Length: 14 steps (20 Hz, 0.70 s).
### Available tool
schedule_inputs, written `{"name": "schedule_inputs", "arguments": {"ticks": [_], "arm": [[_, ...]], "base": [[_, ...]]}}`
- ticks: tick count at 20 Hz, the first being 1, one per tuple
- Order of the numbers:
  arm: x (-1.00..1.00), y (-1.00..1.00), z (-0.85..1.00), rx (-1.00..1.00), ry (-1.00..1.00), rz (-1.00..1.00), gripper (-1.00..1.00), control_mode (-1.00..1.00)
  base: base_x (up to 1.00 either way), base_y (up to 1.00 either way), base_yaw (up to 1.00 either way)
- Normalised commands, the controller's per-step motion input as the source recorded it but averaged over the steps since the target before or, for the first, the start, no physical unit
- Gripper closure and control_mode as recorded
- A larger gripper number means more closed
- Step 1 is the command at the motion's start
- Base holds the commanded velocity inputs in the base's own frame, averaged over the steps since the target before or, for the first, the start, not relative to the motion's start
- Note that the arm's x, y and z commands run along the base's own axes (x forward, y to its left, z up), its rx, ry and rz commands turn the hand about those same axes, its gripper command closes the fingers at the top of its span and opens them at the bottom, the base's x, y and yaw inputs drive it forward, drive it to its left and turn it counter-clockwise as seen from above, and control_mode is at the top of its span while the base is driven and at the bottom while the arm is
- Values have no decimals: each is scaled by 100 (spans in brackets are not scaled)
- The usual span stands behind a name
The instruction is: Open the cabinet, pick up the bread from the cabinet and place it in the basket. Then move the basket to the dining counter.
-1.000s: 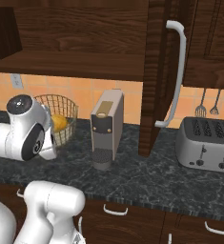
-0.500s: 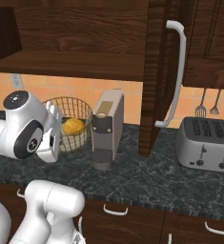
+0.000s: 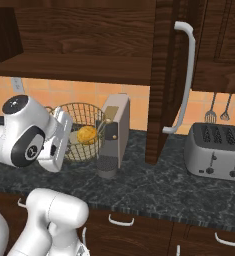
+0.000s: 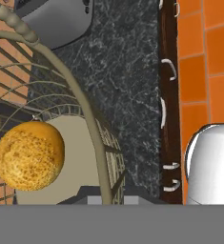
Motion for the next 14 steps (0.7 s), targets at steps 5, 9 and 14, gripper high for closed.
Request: {"name": "schedule_inputs", "arguments": {"ticks": [5, 9, 14], "arm": [[0, 0, 0, 0, 0, 0, 100, -100], [-3, 0, 0, 0, 0, 0, 100, 100], [0, 0, 0, 0, 0, 0, 100, 100]], "base": [[0, 0, 0], [-26, 0, 0], [-84, 0, 0]]}}
